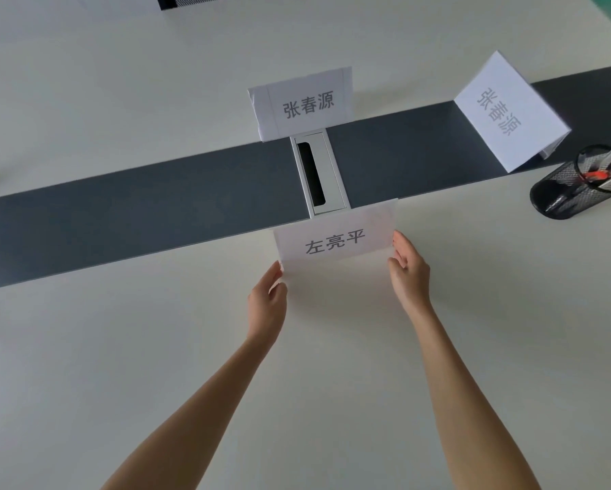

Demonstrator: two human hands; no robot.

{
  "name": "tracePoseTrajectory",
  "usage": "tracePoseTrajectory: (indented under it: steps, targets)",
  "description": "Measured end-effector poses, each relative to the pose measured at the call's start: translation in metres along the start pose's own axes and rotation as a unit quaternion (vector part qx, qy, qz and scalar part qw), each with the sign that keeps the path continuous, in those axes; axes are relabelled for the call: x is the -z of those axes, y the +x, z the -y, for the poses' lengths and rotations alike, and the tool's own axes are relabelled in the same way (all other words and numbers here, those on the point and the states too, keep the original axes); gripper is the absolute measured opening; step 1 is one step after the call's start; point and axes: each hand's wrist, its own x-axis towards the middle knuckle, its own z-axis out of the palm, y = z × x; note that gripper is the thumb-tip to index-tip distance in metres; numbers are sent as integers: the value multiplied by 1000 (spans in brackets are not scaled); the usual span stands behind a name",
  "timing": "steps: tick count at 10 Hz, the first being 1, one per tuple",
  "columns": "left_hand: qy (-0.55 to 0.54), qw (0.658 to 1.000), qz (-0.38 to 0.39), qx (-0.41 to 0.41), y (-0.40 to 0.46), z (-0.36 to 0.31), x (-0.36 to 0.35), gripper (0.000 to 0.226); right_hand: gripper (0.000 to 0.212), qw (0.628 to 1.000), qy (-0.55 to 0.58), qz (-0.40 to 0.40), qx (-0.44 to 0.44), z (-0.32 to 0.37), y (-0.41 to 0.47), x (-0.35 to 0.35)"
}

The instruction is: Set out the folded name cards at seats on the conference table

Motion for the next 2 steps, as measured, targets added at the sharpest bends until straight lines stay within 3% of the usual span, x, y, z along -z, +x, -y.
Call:
tracePoseTrajectory:
  steps: [2]
  targets:
    - [6,1000,11,9,-4,-4,6,48,57,1000,-14,11,-12,0,-9,-3]
